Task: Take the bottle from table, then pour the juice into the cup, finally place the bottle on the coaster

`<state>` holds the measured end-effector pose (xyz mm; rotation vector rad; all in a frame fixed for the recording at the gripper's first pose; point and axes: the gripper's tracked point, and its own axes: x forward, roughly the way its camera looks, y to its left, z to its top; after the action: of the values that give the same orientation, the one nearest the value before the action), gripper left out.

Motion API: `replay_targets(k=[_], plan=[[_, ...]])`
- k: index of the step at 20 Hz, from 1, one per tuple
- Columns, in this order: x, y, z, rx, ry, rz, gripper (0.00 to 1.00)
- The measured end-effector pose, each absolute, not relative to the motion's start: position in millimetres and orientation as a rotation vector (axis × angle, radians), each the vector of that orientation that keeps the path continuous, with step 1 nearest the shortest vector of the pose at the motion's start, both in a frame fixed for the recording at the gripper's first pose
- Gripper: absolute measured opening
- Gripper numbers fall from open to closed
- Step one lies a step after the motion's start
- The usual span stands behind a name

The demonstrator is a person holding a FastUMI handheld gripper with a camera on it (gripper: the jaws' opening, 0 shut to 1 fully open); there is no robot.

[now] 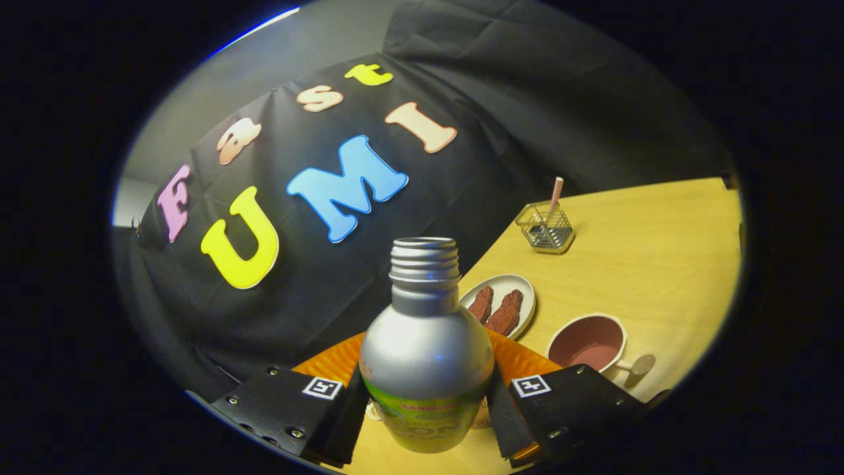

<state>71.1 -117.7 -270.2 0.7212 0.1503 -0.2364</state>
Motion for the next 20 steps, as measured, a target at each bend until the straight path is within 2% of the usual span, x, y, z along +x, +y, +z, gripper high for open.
replay_targets(k=[4, 13, 17, 20], plan=[[72.9, -113.4, -254.7, 0.520, 0.147, -0.234, 0.79], [102.5, -56.9, -221.9, 0.071, 0.148, -0.095, 0.80], [107.1, -58.0, -221.8, -0.099, 0.084, -0.150, 0.80], [113.3, -43.0, -255.3, -0.161, 0.108, -0.107, 0.80]])
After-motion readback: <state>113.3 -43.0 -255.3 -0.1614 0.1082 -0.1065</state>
